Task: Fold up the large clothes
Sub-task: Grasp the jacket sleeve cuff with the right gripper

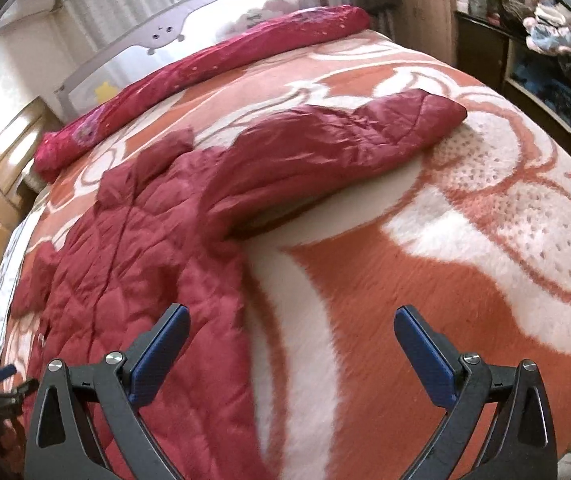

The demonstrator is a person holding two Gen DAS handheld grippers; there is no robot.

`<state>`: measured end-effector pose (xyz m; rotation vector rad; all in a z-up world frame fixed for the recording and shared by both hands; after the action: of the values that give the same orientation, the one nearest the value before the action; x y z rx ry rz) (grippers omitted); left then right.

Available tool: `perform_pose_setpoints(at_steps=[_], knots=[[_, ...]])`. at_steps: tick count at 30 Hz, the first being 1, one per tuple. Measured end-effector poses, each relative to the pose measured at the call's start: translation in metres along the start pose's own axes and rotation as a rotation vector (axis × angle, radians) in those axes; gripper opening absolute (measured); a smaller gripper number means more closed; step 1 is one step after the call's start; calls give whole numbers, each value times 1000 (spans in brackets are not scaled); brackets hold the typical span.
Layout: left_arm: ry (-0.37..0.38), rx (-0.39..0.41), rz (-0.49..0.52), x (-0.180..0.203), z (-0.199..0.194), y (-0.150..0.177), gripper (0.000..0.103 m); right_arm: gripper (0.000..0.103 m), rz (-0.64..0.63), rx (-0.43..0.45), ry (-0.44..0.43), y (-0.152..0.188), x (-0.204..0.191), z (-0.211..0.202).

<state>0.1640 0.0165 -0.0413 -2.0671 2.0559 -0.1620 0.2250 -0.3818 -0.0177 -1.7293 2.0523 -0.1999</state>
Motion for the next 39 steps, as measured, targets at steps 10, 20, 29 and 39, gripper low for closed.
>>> perform_pose_setpoints(at_steps=[10,20,29,39], knots=[[47,-29,13,12,9,-25,103,101,172,39,-29,-74,70,38],[57,-28,29,26,15,-52,103,92,339,87,-14,-149,139,91],[66,1,-90,12,26,-62,103,72,403,110,-11,-177,158,128],[14,-13,1,21,32,-60,103,9,312,158,-69,-182,126,100]])
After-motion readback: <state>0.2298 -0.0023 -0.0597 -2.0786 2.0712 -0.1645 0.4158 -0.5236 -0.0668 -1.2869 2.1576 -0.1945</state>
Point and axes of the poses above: each gripper's, at about its wrist camera, not at the fingertips, and z roughly the way its jaws point, x to its right, y to its underside, the point moved 2 cm from there along z, roughly the way its jaws point, and after that the axes turned 11 degrees about -x, right-handed, at the moved point
